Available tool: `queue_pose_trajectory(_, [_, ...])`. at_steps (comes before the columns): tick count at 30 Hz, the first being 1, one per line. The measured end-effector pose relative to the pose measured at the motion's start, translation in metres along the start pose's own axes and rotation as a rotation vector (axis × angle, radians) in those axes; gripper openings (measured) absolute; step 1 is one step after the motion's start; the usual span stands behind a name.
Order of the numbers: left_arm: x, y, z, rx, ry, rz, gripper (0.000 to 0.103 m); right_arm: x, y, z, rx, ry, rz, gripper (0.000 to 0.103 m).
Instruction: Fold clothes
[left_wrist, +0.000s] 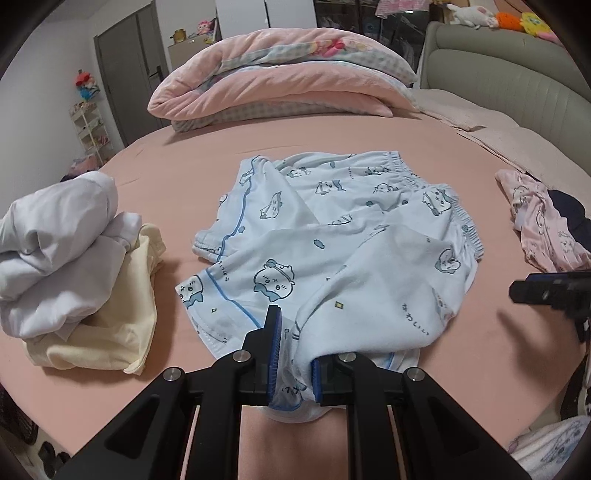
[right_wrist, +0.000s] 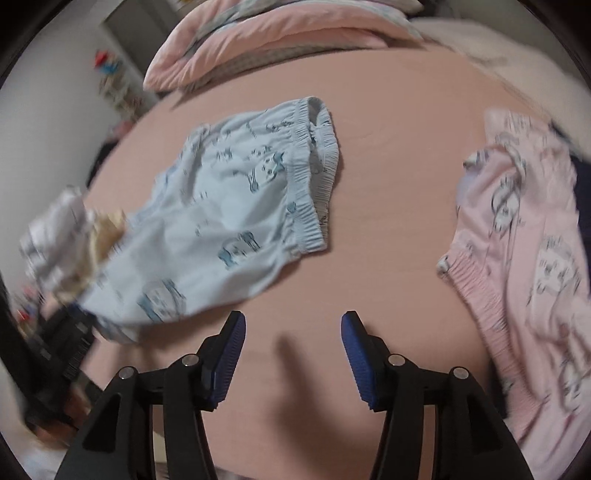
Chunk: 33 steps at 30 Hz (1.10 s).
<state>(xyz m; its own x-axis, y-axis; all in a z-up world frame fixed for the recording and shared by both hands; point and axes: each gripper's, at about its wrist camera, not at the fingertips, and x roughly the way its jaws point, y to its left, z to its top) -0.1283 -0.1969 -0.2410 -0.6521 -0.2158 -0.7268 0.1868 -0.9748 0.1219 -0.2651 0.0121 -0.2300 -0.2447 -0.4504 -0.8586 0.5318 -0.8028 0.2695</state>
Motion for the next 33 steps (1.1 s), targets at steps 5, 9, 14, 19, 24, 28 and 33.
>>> queue_pose_trajectory(5, [0.010,0.003,0.004,-0.013,0.029,-0.018,0.012,0.013,0.031,-0.007,-0.282,0.006,-0.163,0.056])
queue_pose_trajectory(9, [0.016,0.012,0.010,-0.049,0.049,-0.049,0.012,0.028,0.050,-0.009,-0.423,0.013,-0.209,0.056])
queue_pose_trajectory(14, [0.021,0.022,0.017,-0.072,0.057,-0.069,0.012,0.041,0.065,-0.005,-0.510,-0.027,-0.264,0.056])
queue_pose_trajectory(19, [0.021,0.024,0.024,-0.059,0.050,-0.078,0.012,0.051,0.069,0.004,-0.499,-0.063,-0.318,0.059])
queue_pose_trajectory(24, [0.021,0.025,0.027,-0.044,0.051,-0.086,0.012,0.060,0.063,0.015,-0.472,-0.108,-0.342,0.068])
queue_pose_trajectory(28, [0.021,0.027,0.026,-0.040,0.061,-0.091,0.012,0.067,0.058,0.020,-0.459,-0.143,-0.332,0.069])
queue_pose_trajectory(33, [0.021,0.027,0.024,-0.031,0.073,-0.089,0.012,0.071,0.065,0.018,-0.510,-0.199,-0.380,0.069])
